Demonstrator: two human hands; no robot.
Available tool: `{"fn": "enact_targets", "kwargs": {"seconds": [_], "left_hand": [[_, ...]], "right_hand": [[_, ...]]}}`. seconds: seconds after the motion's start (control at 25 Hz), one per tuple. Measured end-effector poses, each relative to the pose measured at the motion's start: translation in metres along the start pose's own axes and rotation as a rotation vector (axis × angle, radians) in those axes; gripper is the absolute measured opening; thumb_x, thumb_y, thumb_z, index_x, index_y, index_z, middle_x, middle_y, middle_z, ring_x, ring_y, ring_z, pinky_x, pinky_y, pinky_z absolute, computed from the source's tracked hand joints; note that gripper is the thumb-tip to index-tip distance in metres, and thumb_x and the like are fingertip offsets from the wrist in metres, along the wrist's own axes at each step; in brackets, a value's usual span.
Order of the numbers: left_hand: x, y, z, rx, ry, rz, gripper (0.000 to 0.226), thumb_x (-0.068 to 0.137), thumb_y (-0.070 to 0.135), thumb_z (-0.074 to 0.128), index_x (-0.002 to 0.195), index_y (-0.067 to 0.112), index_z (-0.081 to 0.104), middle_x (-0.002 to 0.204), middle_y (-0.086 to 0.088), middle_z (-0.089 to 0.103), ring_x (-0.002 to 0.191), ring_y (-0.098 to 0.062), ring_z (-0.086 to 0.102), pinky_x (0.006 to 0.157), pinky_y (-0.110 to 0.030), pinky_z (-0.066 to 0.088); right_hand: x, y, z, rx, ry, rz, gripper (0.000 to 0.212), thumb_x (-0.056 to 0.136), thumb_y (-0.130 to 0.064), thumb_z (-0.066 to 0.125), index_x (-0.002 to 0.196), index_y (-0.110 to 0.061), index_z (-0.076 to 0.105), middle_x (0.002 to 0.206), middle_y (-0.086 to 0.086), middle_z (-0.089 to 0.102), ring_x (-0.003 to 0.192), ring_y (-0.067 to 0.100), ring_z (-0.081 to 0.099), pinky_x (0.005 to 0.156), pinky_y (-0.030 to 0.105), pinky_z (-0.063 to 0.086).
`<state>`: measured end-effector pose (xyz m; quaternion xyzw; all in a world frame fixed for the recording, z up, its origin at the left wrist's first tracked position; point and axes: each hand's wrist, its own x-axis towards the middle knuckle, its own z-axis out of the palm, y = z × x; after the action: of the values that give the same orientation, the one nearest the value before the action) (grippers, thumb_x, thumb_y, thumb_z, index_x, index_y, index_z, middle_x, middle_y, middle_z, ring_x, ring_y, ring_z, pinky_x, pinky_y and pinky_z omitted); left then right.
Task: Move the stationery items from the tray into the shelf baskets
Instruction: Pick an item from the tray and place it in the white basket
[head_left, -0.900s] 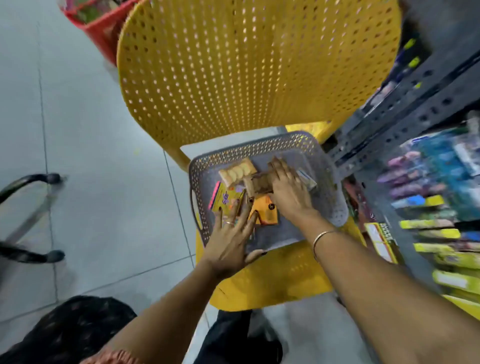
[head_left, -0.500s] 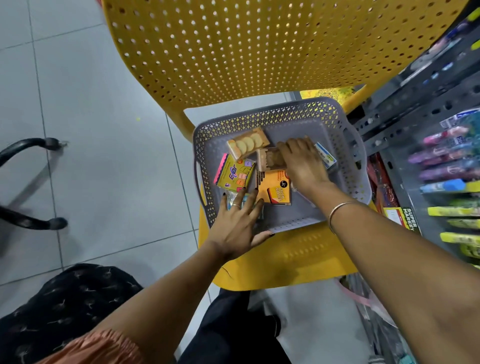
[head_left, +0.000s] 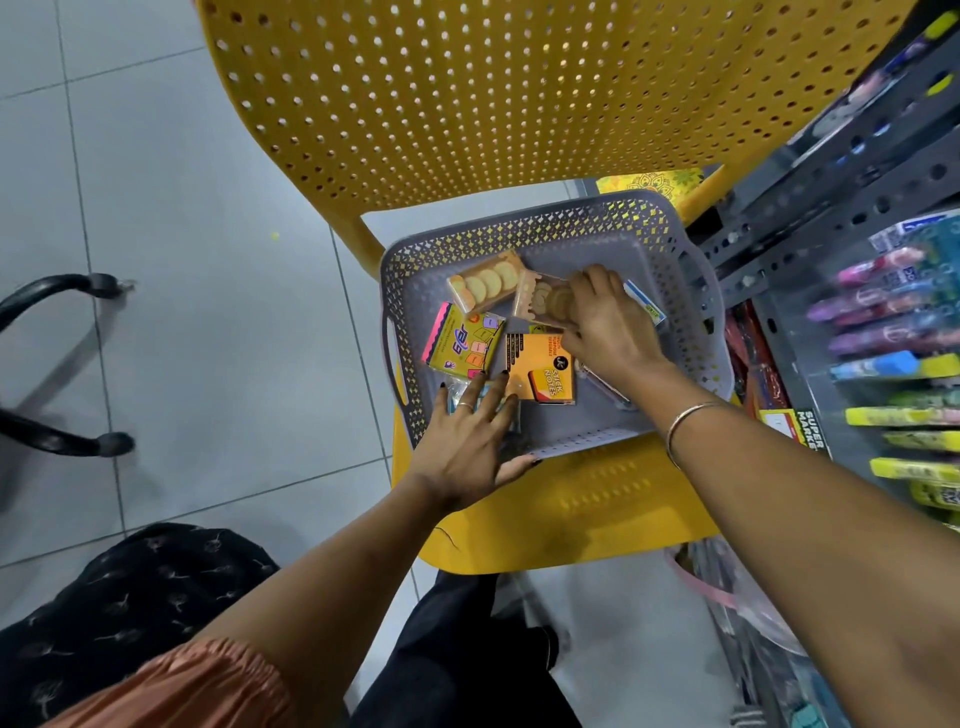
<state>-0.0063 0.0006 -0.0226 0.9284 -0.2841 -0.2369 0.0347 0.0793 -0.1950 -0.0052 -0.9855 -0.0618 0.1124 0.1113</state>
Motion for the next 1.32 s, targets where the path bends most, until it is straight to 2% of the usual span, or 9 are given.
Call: {"fn": "enact_targets", "kwargs": {"seconds": [0.2,0.28,0.36,0.48,0.64,0.8,1.04,1.16,1.32], "left_hand": [[-0.003,0.004,-0.022,0.003,0.037,0.004,0.095,0.078,0.074,-0.003,0.147,0.012,0.019,0.155,-0.010,0.007,0.141,-0.029,0.001,0.109,-0.058,0.010],[0.000,0.006,-0.044,0.001,0.105,0.055,0.093,0.082,0.074,0.003,0.141,0.009,0.035,0.152,-0.015,0.020,0.139,-0.033,0.015,0.105,-0.060,0.018],[0.008,0.010,-0.078,0.021,0.203,0.136,0.081,0.086,0.068,0.022,0.128,0.005,0.052,0.143,-0.020,0.038,0.129,-0.038,0.037,0.097,-0.063,0.032],[0.030,0.032,-0.156,0.029,0.381,0.249,0.074,0.084,0.061,0.033,0.124,0.002,0.055,0.139,-0.021,0.044,0.126,-0.037,0.041,0.094,-0.057,0.040],[0.049,0.097,-0.268,0.055,0.588,0.449,0.076,0.090,0.062,0.027,0.131,0.001,0.047,0.142,-0.020,0.039,0.131,-0.034,0.034,0.100,-0.049,0.035],[0.058,0.168,-0.349,0.087,0.626,0.638,0.084,0.091,0.064,0.014,0.129,-0.003,0.047,0.137,-0.022,0.044,0.127,-0.036,0.040,0.095,-0.049,0.041],[0.083,0.239,-0.383,0.143,0.564,0.820,0.089,0.082,0.067,0.026,0.140,0.000,0.033,0.148,-0.017,0.029,0.136,-0.030,0.024,0.109,-0.040,0.021],[0.100,0.255,-0.380,0.163,0.518,0.812,0.090,0.084,0.070,0.035,0.145,0.005,0.022,0.153,-0.012,0.018,0.138,-0.026,0.017,0.111,-0.037,0.017],[0.113,0.269,-0.376,0.227,0.493,0.835,0.088,0.085,0.066,0.042,0.147,0.008,0.016,0.154,-0.009,0.015,0.139,-0.023,0.014,0.111,-0.035,0.016]], "right_hand": [[-0.011,0.000,-0.062,0.116,0.133,0.055,0.051,0.074,-0.017,0.061,0.120,-0.002,0.047,0.121,0.018,0.050,0.116,0.034,0.045,0.085,0.045,0.048],[-0.015,0.000,-0.100,0.174,0.214,0.085,0.052,0.072,-0.015,0.060,0.121,-0.003,0.048,0.121,0.017,0.051,0.116,0.033,0.045,0.084,0.045,0.050],[-0.025,-0.003,-0.152,0.190,0.300,0.113,0.051,0.073,-0.015,0.060,0.121,-0.005,0.048,0.120,0.016,0.051,0.116,0.033,0.045,0.085,0.044,0.049],[-0.053,-0.005,-0.242,0.172,0.461,0.125,0.053,0.071,-0.030,0.047,0.119,-0.006,0.050,0.115,0.015,0.053,0.112,0.031,0.047,0.089,0.039,0.043],[-0.111,-0.011,-0.351,0.197,0.629,0.130,0.060,0.067,-0.036,0.037,0.119,-0.011,0.051,0.112,0.010,0.055,0.109,0.024,0.048,0.089,0.034,0.042],[-0.172,-0.004,-0.426,0.168,0.737,0.214,0.056,0.068,-0.037,0.039,0.116,-0.013,0.053,0.111,0.008,0.054,0.107,0.023,0.049,0.084,0.035,0.044],[-0.247,0.050,-0.471,0.097,0.793,0.501,0.048,0.071,-0.043,0.045,0.105,-0.010,0.057,0.104,0.010,0.056,0.101,0.026,0.053,0.082,0.037,0.045],[-0.273,0.084,-0.463,0.080,0.737,0.644,0.042,0.079,-0.035,0.061,0.112,-0.009,0.056,0.115,0.010,0.055,0.110,0.028,0.052,0.089,0.037,0.044],[-0.283,0.115,-0.432,0.138,0.608,0.804,0.055,0.080,-0.044,0.061,0.119,-0.006,0.054,0.123,0.014,0.054,0.114,0.030,0.051,0.093,0.038,0.046]]}}
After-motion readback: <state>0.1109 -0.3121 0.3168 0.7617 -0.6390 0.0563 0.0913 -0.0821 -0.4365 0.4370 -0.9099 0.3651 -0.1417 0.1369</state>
